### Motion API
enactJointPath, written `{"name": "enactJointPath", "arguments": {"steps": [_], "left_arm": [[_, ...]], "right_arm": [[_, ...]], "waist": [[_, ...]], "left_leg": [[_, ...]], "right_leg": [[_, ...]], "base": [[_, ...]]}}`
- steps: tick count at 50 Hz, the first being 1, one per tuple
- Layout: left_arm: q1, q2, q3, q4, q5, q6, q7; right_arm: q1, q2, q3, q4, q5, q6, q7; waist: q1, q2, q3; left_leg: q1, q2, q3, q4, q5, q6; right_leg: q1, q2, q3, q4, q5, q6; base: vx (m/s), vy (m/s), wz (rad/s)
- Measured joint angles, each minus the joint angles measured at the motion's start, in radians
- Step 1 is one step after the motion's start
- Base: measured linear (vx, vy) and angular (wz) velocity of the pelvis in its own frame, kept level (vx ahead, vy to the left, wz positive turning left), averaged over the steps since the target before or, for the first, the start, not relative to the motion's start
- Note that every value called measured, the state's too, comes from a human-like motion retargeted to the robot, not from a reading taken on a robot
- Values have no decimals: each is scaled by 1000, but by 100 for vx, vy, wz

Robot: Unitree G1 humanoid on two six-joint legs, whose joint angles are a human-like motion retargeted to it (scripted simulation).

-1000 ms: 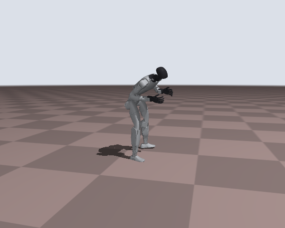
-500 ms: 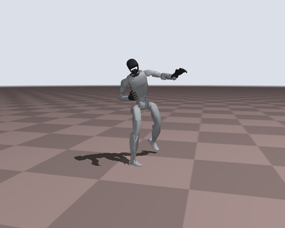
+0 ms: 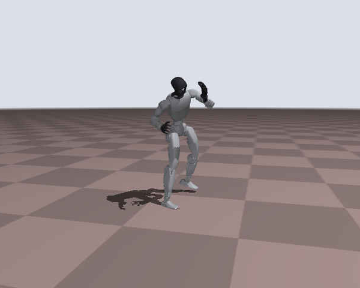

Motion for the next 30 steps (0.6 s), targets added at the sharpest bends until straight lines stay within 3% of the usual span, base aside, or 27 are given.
{"name": "enactJointPath", "arguments": {"steps": [3, 5, 8, 10, 12, 15, 22, 26, 30], "left_arm": [[164, -233, -77, -91, 316, 60, -10], [302, -358, -108, -85, 372, 56, -63], [505, -519, -182, -57, 304, 36, -73], [603, -606, -230, -65, 140, -6, -94], [613, -597, -294, -58, 32, -36, -86], [624, -518, -292, -54, 110, -7, -79], [627, -412, -347, -50, 113, 24, -58], [681, -392, -347, -37, 76, 16, -64], [756, -386, -310, -76, 13, -2, -137]], "right_arm": [[18, -35, -6, -8, -65, 14, 15], [56, -34, -27, -34, -71, -9, -1], [110, -23, 41, -61, -104, 13, -24], [140, -17, 91, -69, -136, 38, -20], [157, 8, 156, -57, -136, 71, -35], [208, 12, 181, -52, -162, 87, -59], [126, -41, 244, -27, -195, 177, -152], [11, -11, 321, -24, -240, 213, -135], [-8, 71, 291, -91, -303, 168, -17]], "waist": [[-32, 2, 15], [-65, -19, 15], [-99, -76, 15], [-145, -86, 15], [-62, -158, 15], [-46, -209, 15], [117, -246, 15], [206, -249, 15], [299, -228, 15]], "left_leg": [[-78, 0, 243, -76, -4, 20], [-127, -12, 382, -103, -39, 31], [-221, -47, 499, -151, -105, 62], [-346, -69, 445, -165, -156, 156], [-447, -61, 477, -168, -135, 82], [-656, -58, 423, -87, -124, 90], [-1042, -43, 276, 20, -106, 55], [-1110, -93, 181, -10, -88, 27], [-1070, -123, 58, -44, -88, 32]], "right_leg": [[-114, -36, -39, -9, 37, 22], [-196, -58, -59, 0, 53, 55], [-333, -78, -61, -11, 98, 76], [-412, -94, -115, -41, 130, 77], [-553, -77, -50, -43, 180, 77], [-691, -113, -73, -48, 225, 77], [-928, -150, -179, 2, 263, 77], [-923, -196, -268, 54, 255, 52], [-804, -212, -387, 134, 242, 41]], "base": [[-29, 24, 118], [-28, 27, 103], [-29, 27, 75], [-27, 25, 103], [-36, 18, 13], [-27, 23, 127], [-10, 24, 116], [5, 25, 107], [5, 17, 64]]}}
